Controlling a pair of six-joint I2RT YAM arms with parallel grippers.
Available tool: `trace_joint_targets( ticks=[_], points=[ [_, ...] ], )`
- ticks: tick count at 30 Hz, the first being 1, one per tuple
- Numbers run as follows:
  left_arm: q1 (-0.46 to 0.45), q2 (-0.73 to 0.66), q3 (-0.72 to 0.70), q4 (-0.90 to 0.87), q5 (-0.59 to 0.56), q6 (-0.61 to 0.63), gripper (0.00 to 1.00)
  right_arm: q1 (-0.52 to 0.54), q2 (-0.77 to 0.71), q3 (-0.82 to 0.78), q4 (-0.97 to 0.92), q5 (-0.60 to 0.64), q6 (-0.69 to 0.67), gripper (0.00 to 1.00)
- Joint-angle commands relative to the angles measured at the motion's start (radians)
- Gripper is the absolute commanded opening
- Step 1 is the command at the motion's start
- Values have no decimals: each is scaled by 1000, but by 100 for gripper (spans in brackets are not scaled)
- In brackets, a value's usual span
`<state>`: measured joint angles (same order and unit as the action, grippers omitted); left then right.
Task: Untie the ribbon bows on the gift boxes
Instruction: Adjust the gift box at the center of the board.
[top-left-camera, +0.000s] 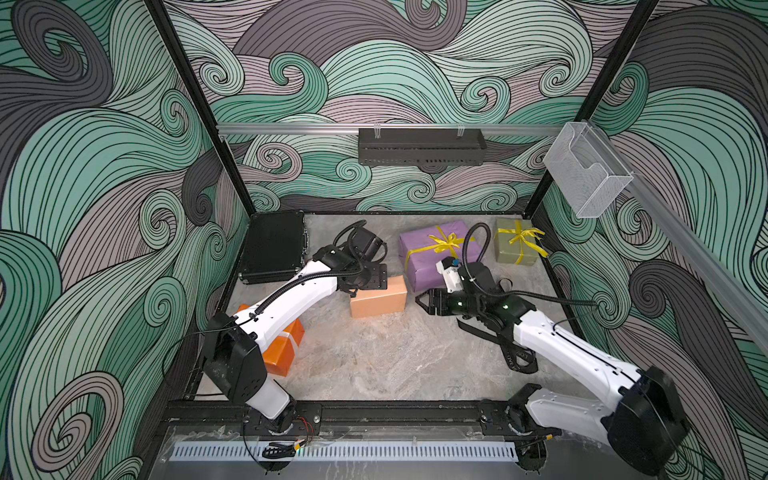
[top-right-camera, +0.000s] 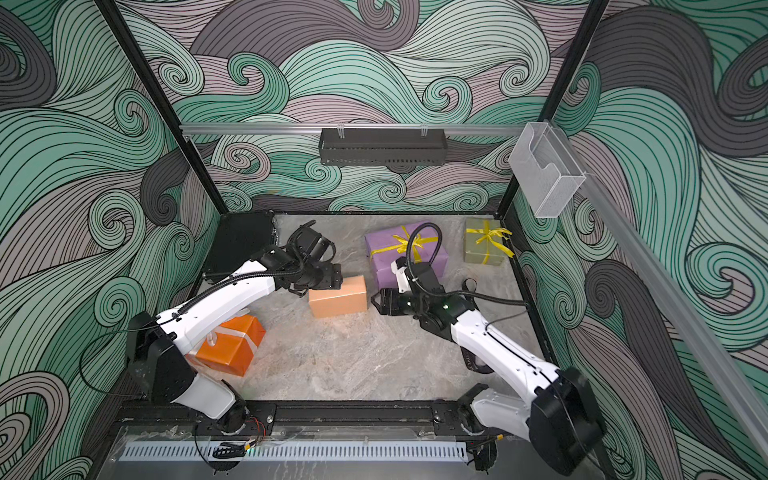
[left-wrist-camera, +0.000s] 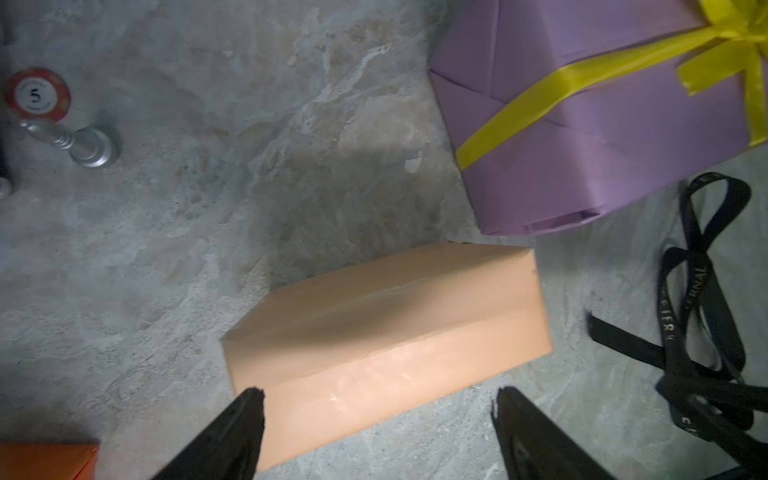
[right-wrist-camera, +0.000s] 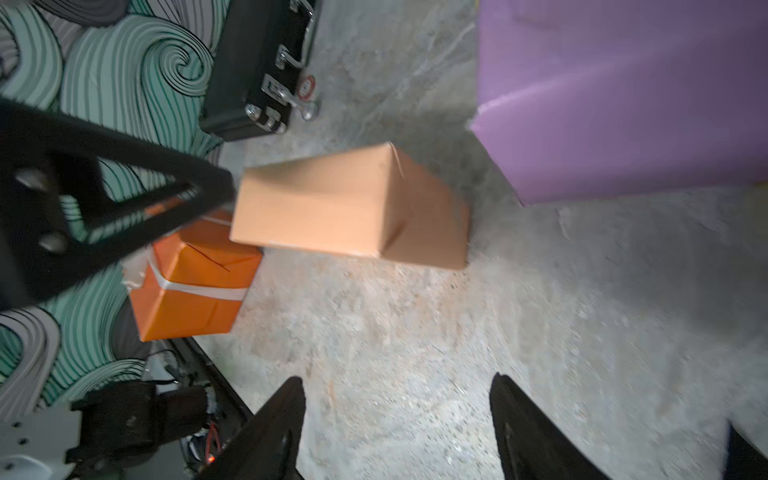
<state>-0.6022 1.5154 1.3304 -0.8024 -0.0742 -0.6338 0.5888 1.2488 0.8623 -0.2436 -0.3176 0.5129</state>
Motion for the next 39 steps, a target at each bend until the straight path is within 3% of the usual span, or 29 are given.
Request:
trace_joint_targets(
  ticks=[1,5,11,18,21,39],
  points=[
    [62,-121,-90,92,57,-109,85,-2,113,113,12,-87,-7,67],
    [129,-187,-187,192,187,-112,82,-20,222,221,-31,-114,-13,57],
    [148,-179,-229,215,313,-64,74,-31,295,247,-37,-165,-41,44],
    [164,-139,-266,198,332,-25,67,-24,366,239,-26,-194,-71,33],
    [164,-139,-301,214,329,-14,65,-18,371,222,-27,-189,-92,23],
    [151,-398,-634,344,396,-86,59,118,253,-97,158,-100,-103,15]
  ],
)
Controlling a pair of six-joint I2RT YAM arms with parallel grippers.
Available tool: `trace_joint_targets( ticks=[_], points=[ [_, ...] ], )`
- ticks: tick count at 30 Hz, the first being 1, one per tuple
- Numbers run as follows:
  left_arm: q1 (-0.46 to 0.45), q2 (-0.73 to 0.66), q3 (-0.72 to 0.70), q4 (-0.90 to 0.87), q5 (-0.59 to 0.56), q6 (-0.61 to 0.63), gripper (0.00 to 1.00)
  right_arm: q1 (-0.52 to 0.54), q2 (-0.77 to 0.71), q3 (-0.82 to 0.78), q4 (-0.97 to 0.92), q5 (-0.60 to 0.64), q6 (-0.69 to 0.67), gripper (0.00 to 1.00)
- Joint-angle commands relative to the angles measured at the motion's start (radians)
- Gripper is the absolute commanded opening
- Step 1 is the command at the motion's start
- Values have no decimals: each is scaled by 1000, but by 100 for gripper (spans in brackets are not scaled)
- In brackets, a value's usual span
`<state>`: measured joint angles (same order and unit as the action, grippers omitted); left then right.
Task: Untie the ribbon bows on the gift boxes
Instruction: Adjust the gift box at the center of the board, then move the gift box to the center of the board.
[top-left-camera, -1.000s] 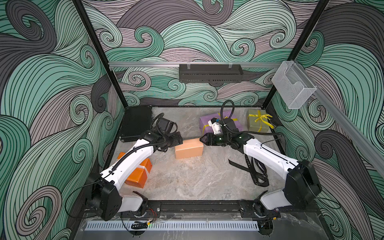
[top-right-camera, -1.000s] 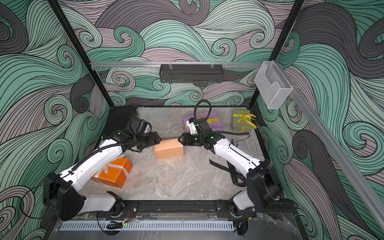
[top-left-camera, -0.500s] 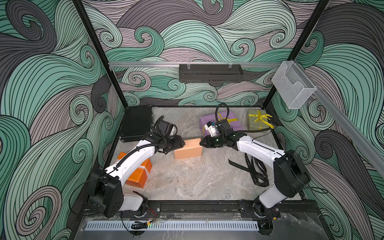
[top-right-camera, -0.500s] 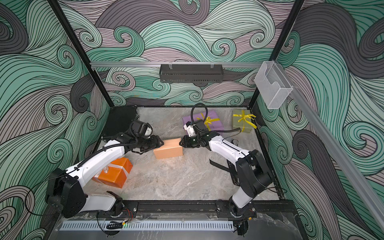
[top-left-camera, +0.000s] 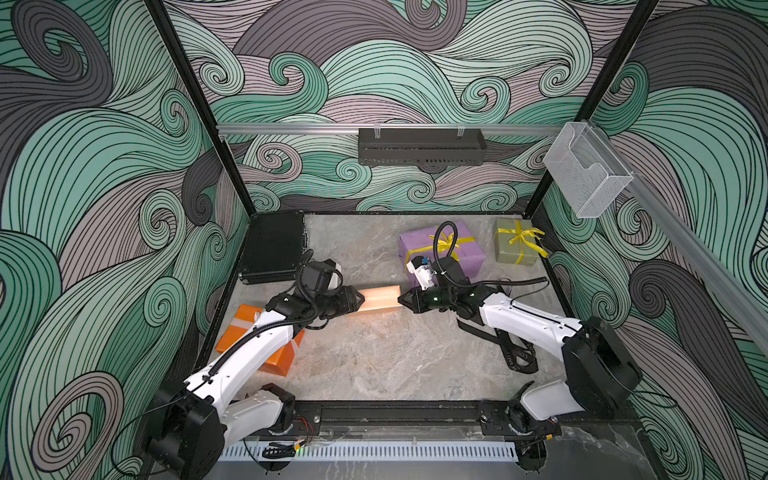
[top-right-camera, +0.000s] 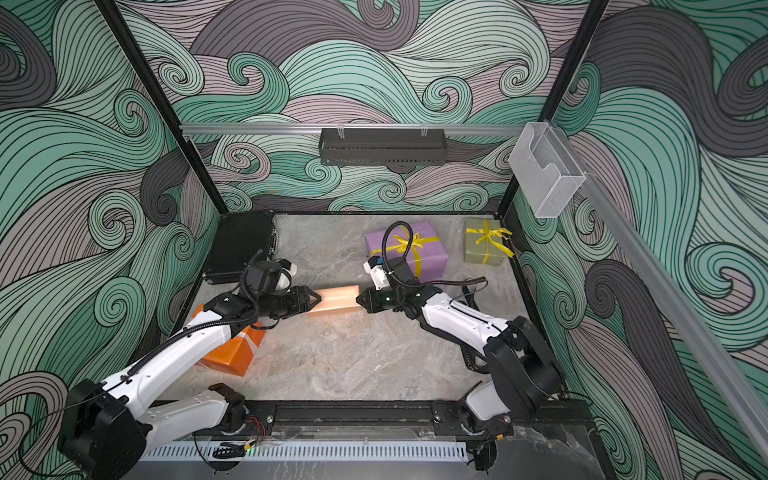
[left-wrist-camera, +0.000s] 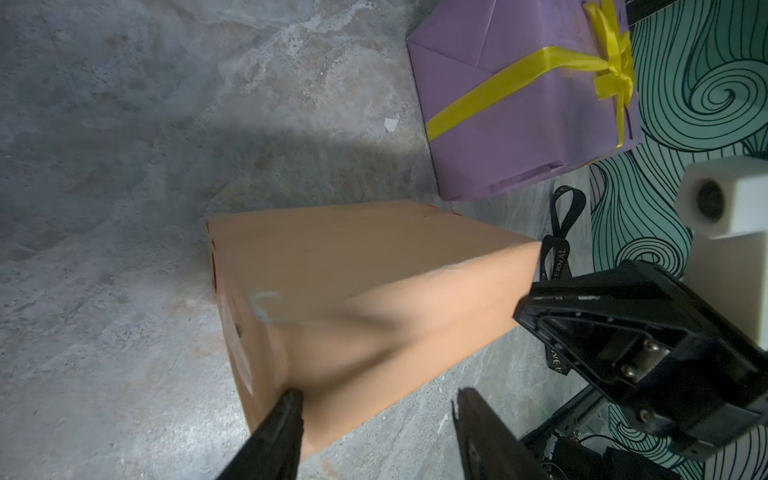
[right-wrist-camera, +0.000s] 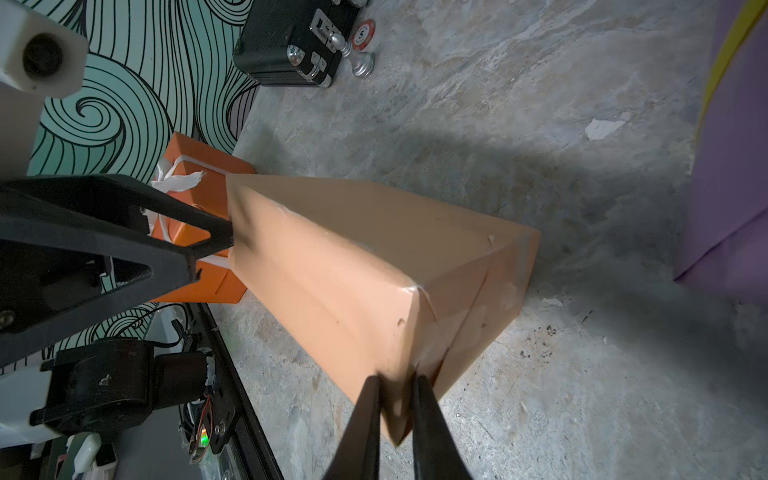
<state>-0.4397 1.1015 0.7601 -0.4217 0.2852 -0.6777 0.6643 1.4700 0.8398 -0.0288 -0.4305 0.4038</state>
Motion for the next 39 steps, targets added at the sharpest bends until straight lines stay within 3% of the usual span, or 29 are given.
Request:
trace_joint_targets(
  ticks=[1,7,13,21,23,25,27,33,39],
  points=[
    [-19,2,-80,-29,39,-52,59,51,21,-91,-48,18,13,15],
    [-59,-37,-146,15,9,-94,59,69,10,-131,-33,52,40,14],
    [-81,14,-151,32,0,-81,59,69,24,-112,-45,53,48,15],
    [-257,167,-86,68,-103,-90,59,41,-197,-195,-81,182,44,22],
    [-296,230,-60,82,-123,-103,49,-2,-261,-231,-85,202,52,23],
    [-322,280,-48,109,-169,-135,21,-60,-324,-276,-75,216,69,23],
    [-334,309,-54,163,-208,-178,8,-106,-377,-324,-37,222,92,24],
    [-340,405,-29,273,-308,-276,0,-147,-479,-415,32,262,126,27],
    [-318,541,130,219,-419,-291,0,-155,-548,-459,48,310,145,29]
  ],
)
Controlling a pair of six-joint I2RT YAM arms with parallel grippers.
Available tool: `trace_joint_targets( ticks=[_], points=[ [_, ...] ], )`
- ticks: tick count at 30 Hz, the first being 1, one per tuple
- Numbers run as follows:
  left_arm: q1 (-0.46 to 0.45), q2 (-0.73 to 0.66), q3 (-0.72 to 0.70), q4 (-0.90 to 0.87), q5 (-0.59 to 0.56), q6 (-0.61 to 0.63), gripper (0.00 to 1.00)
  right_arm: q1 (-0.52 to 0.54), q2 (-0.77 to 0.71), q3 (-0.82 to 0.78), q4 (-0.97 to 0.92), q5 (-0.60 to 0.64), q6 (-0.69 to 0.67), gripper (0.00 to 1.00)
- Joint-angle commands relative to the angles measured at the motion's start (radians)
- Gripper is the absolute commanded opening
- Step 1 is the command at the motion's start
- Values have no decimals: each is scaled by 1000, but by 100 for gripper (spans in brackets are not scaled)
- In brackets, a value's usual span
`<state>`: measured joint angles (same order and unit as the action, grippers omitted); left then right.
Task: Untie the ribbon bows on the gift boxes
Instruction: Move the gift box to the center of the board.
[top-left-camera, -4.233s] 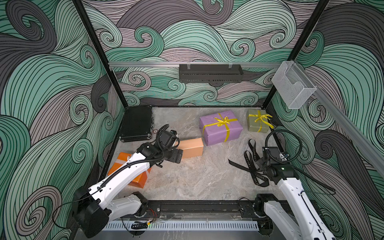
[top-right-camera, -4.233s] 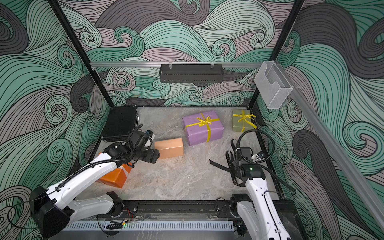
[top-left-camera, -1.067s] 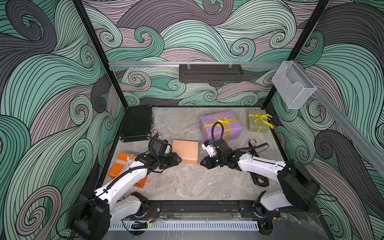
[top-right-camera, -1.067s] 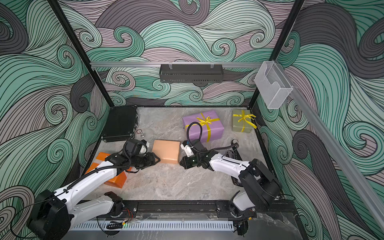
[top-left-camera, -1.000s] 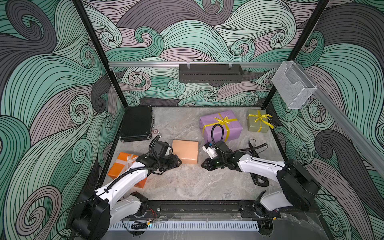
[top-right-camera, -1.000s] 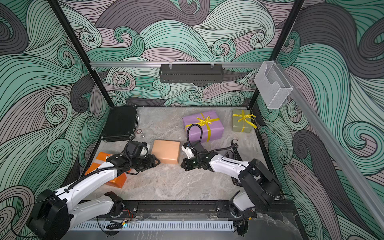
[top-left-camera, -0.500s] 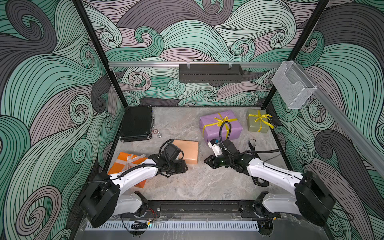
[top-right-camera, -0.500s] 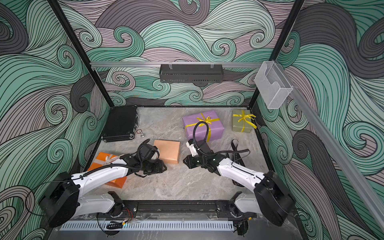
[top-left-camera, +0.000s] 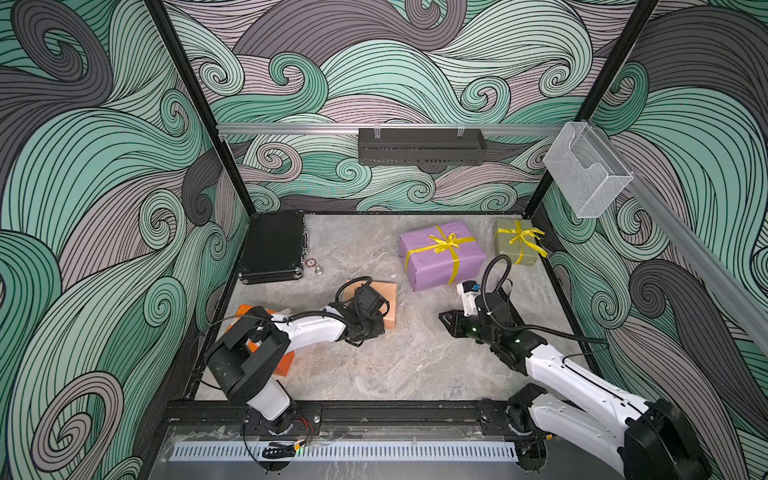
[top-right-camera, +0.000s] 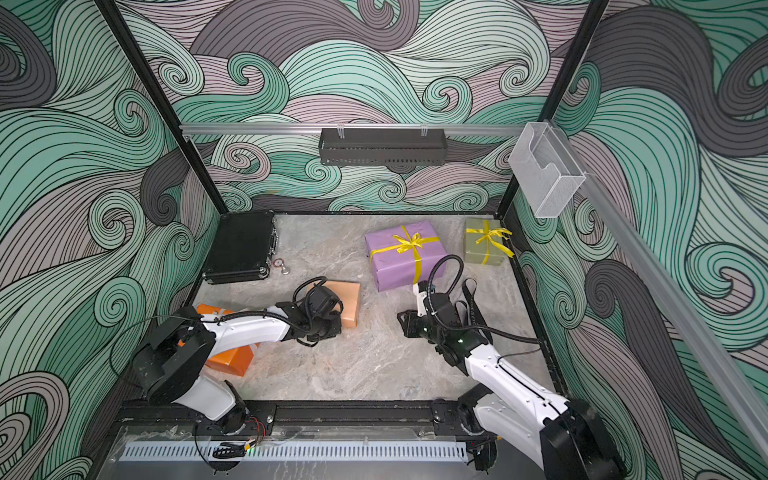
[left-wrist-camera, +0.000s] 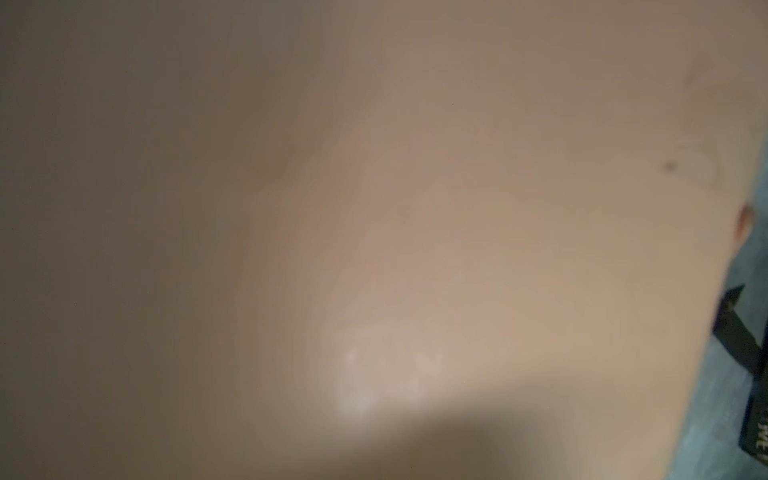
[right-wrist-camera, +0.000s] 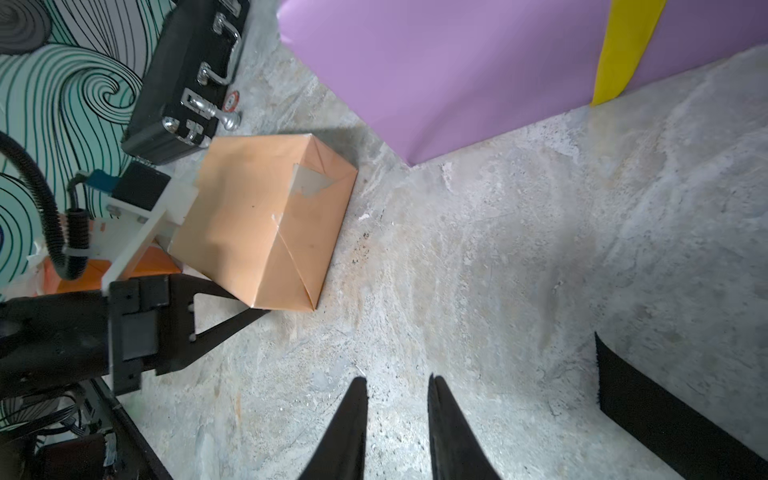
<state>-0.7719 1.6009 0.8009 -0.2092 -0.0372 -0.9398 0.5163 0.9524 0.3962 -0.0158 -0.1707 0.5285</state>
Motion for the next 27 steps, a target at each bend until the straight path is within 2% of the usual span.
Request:
trace_joint_targets(
  ticks=[1,9,15,22,27],
  points=[
    [26,63,115,2,-100,-23,0,-8,-40,-20,34,60,23,30],
    [195,341,401,-78,-26,48,0,-17,-103,-49,16,130,53,33],
    [315,476,590,-182,-5,128,0,-32,-151,-60,-15,179,65,38],
    [367,601,893,-344,30,288,9,-33,-149,-55,-25,202,59,47],
    [370,562,1013,-427,92,372,18,-37,-94,30,-115,281,58,57]
  ],
)
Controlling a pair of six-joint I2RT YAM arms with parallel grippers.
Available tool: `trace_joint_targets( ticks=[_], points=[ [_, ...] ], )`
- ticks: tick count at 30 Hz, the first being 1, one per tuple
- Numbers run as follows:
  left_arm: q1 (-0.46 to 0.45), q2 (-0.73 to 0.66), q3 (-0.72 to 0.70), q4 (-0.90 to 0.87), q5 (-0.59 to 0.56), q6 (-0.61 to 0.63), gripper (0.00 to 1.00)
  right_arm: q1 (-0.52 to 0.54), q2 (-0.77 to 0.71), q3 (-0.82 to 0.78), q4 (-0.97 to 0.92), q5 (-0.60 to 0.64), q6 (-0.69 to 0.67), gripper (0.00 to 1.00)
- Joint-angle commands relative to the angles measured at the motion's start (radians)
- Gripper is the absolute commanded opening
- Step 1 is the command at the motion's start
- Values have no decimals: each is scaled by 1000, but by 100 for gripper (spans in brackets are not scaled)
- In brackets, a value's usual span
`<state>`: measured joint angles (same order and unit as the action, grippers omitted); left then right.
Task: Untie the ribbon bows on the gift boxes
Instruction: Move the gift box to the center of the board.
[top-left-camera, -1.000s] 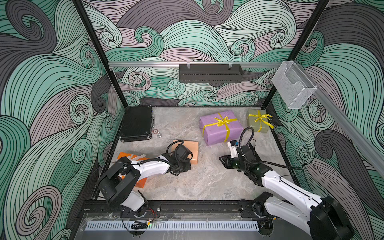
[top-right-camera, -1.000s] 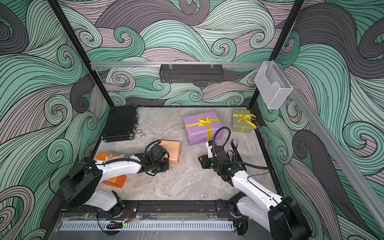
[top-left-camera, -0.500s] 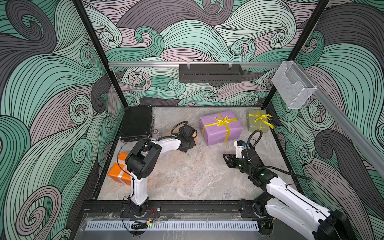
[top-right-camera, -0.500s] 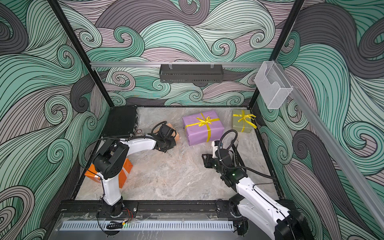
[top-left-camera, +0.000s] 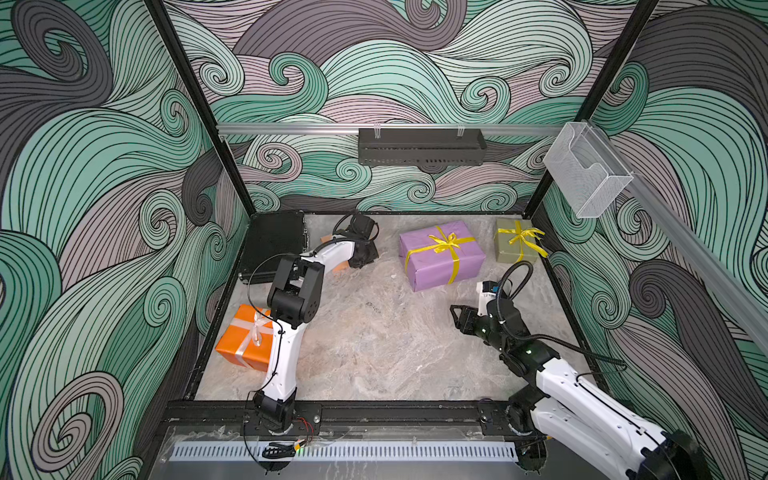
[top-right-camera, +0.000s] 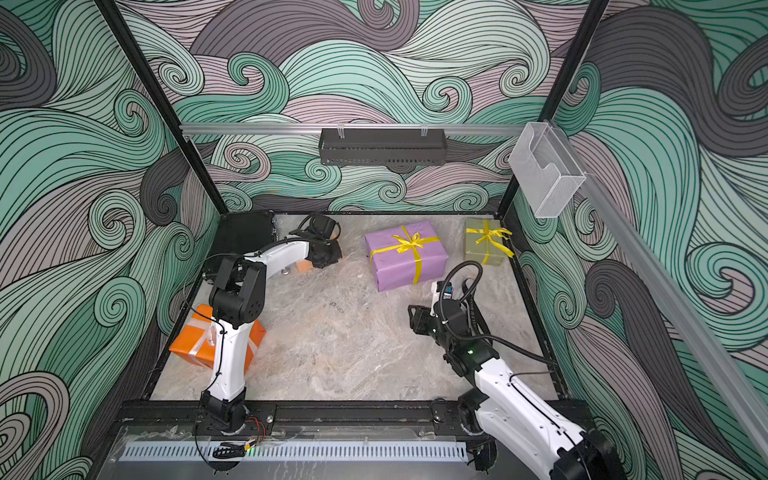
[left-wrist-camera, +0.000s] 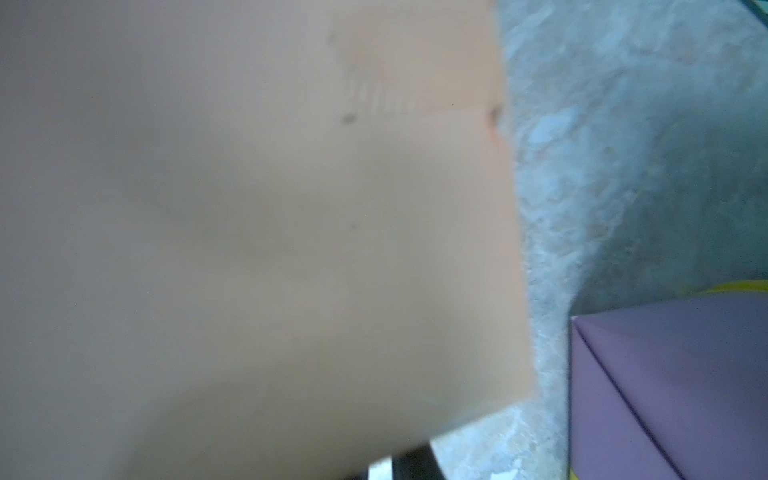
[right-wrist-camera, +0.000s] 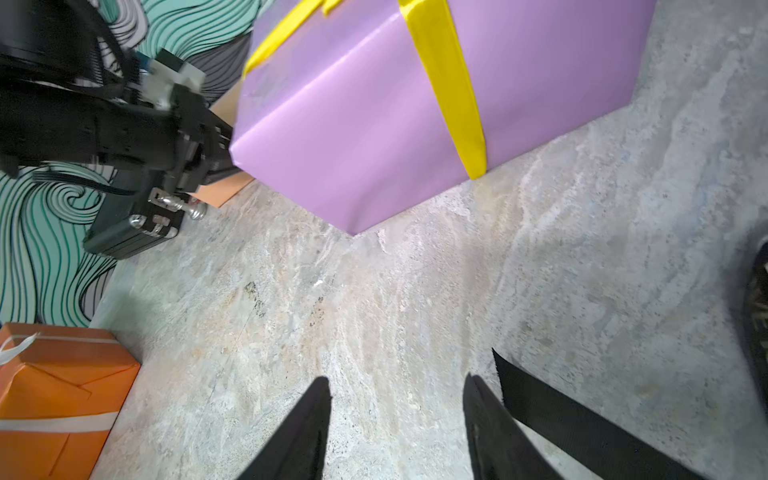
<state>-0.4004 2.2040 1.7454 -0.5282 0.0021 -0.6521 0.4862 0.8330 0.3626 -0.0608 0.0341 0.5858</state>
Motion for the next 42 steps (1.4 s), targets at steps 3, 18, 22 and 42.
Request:
trace_joint_targets(
  ticks=[3,18,22,42],
  points=[
    [-10,-146,35,-93,131,103,26,-21,118,200,-177,143,-17,62],
    [-143,-812,-484,203,157,-1,79,-245,805,1108,-546,84,-143,82],
    [-142,-810,-510,252,210,-43,81,-345,973,1302,-589,40,-198,90],
    [-44,-162,-81,218,565,-133,90,-489,1219,1374,-485,-516,-151,91]
  ],
)
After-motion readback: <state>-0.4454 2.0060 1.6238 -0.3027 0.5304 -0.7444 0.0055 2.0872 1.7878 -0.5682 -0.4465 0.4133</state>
